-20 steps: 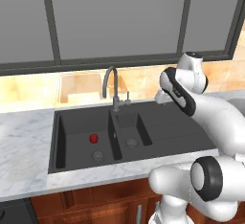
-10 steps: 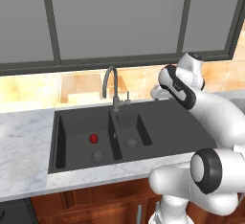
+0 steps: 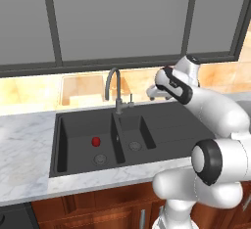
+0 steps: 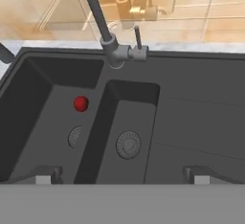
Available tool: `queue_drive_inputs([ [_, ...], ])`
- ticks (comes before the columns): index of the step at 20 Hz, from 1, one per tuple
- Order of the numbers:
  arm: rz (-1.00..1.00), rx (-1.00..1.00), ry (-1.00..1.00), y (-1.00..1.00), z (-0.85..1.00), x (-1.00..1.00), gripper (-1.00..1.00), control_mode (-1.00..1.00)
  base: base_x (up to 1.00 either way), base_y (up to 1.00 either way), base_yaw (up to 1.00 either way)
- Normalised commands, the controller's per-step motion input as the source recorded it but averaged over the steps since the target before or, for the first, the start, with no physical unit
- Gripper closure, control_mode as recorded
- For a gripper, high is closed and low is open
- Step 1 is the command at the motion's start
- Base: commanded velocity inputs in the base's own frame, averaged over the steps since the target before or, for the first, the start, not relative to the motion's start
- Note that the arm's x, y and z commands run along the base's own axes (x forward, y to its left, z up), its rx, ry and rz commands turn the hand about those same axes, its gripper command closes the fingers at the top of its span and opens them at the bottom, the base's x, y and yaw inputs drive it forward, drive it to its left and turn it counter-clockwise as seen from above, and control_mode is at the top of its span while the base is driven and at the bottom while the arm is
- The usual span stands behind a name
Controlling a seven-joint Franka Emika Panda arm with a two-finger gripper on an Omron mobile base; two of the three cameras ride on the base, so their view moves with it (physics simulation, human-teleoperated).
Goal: Dump the tomato from the pot into the sink. Then turn on the water and wash the tomato. Then turn off the water and put the tomato back in the pot.
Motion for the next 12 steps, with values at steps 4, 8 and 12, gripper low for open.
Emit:
queue_drive_inputs([
  [4, 0.0, 0.0, 0.0, 0.0, -0.13, 0.27, -1.0, -1.0, 0.0, 0.0, 0.0],
  [8, 0.0, 0.0, 0.0, 0.03, -0.22, 0.26, -1.0, -1.0, 0.0, 0.0, 0.0],
  [12, 0.0, 0.0, 0.0, 0.14, -0.33, 0.2, -1.0, -1.0, 0.0, 0.0, 0.0],
])
